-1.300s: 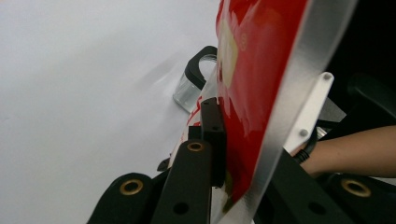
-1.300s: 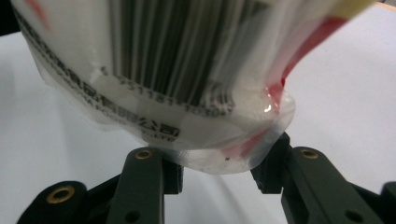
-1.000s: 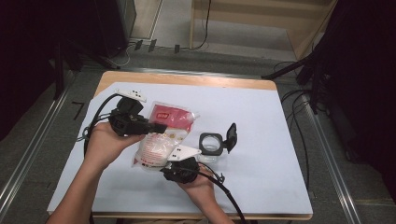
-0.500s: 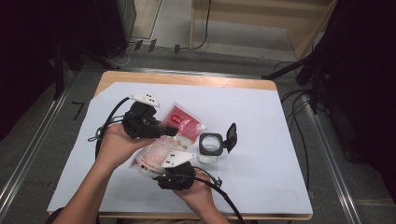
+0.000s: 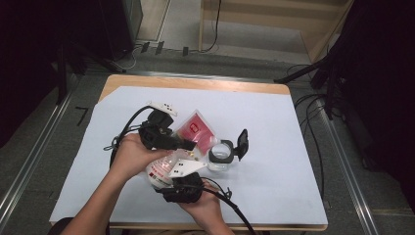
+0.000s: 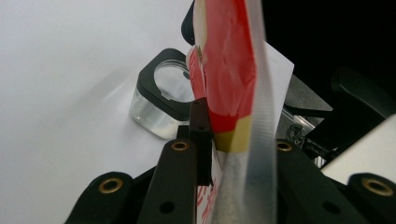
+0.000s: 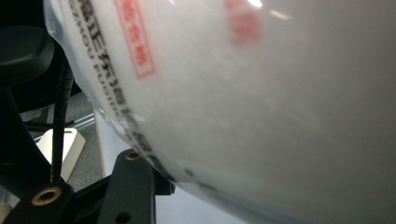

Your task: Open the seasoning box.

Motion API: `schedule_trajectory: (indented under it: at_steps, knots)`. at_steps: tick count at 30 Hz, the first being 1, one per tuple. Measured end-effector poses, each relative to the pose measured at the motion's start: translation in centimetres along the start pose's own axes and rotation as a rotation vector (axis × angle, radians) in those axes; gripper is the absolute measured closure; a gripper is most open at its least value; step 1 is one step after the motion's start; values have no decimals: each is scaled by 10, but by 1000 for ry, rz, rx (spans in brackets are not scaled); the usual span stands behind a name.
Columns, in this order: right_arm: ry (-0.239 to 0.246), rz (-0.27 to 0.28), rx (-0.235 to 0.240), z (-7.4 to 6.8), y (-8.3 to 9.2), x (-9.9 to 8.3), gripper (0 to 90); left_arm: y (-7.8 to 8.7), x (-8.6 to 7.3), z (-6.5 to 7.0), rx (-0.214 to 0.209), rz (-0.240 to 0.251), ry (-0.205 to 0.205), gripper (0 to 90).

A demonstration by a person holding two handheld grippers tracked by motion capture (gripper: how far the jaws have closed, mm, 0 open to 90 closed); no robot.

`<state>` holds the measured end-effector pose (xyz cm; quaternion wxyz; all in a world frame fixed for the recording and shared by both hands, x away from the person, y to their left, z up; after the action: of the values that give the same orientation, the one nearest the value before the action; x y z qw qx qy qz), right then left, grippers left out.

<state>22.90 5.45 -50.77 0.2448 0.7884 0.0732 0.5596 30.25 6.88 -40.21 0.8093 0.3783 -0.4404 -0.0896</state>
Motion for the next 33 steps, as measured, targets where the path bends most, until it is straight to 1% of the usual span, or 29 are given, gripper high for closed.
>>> schedule_trajectory:
  at_steps: [3,4,6,8,9,11,12,14,15,16,18,21,23,26,27,28,29,32,33]
  knots:
    - [-7,0,-9,0,0,-1,557,-4,1,1,2,-4,6,811]
    - [-7,-1,-15,1,0,-1,557,-6,2,1,11,-11,-4,811]
    - [-23,-4,-12,2,0,-2,560,-9,3,2,13,-9,-4,807]
    - [-38,-1,-3,2,0,-1,569,-11,3,3,13,-24,0,793]
    - [-44,1,1,1,0,-1,569,-12,4,2,19,-25,-5,789]
    - [-54,5,6,1,1,0,569,-13,5,1,11,-32,-5,782]
    - [-60,5,9,1,1,0,567,-13,6,1,6,-38,6,777]
    - [-58,9,-2,1,1,1,551,-14,9,2,7,-43,8,770]
    - [-47,13,-22,2,2,1,544,-14,10,2,-1,-49,12,765]
    - [-45,17,-28,2,2,2,544,-15,13,2,0,-58,18,764]
    - [-58,26,-37,2,4,4,562,-16,16,2,2,-62,14,760]
    - [-67,24,-61,4,7,5,592,-17,19,1,-4,-54,22,742]
    - [-86,24,-57,3,7,4,593,-17,18,1,1,-55,26,725]
    - [-117,32,-35,-1,5,4,595,-16,17,1,10,-60,23,705]
    - [-126,36,-30,-2,5,4,594,-15,17,1,8,-55,21,697]
    - [-130,40,-28,-2,5,4,595,-14,16,1,4,-44,30,688]
    - [-132,47,-29,-2,5,4,596,-12,16,1,5,-41,42,675]
    - [-184,81,-2,3,7,4,601,-11,14,-1,24,-37,36,670]
    - [-197,90,3,5,8,4,601,-11,12,-1,20,-39,37,674]
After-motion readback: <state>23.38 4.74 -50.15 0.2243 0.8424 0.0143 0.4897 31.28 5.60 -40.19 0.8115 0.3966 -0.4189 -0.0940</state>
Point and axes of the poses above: each handheld gripper's, and its own axes: y roughly backward along the jaws, x roughly out of its top, z roughly to its right, the point moved 7 cm from there along -y, roughly forward along the jaws, and after that the axes turned 6 degrees about x, right-handed, at the moved point
